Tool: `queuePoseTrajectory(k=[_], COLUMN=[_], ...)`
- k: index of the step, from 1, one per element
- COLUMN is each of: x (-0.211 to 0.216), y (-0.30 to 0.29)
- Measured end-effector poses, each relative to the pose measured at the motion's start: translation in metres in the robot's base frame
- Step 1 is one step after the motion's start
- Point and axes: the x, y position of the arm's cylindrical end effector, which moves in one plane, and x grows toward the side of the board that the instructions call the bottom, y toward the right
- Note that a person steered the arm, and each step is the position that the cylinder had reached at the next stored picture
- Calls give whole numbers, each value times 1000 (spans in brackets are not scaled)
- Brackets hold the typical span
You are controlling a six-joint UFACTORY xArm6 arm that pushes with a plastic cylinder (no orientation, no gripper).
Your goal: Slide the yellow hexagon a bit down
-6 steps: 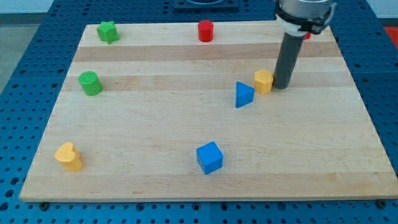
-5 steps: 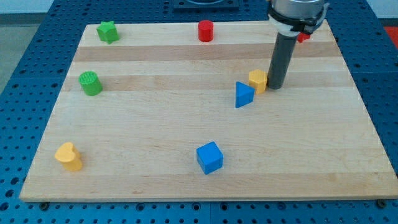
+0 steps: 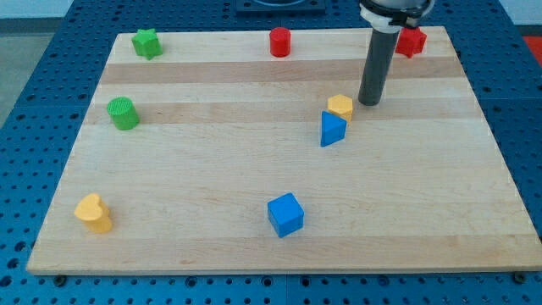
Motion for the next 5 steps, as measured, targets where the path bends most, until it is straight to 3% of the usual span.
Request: queuePoseTrajectory(k=[5], x=[1], y=[-41])
